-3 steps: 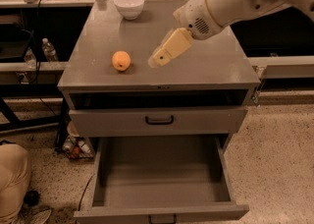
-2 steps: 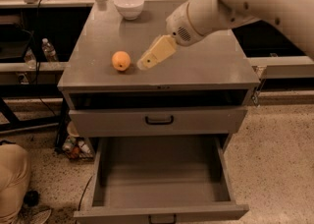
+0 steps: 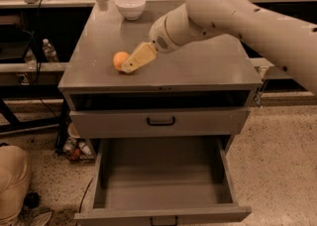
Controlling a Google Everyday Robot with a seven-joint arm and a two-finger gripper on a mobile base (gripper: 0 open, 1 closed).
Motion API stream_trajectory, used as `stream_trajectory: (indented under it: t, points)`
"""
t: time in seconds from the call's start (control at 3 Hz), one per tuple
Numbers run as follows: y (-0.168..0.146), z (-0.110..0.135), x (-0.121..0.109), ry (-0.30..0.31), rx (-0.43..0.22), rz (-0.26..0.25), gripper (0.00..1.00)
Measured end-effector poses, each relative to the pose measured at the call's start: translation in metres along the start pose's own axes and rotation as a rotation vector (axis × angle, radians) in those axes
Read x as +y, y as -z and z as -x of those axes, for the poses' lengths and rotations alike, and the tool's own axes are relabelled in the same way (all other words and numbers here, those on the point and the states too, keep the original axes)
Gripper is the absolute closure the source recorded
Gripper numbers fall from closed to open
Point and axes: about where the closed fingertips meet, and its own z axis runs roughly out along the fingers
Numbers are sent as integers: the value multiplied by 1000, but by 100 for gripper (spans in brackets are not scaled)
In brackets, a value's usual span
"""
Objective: Place orange into middle drawer
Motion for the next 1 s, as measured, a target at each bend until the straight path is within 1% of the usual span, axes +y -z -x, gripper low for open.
stream_trajectory:
  t: [0.33,0.67,1.0]
  points:
    - [-25,2,4,-18,-13,22,0]
    - [-61,2,10,-44,-22,46,0]
    - [-71,4,14,-47,-30,59,0]
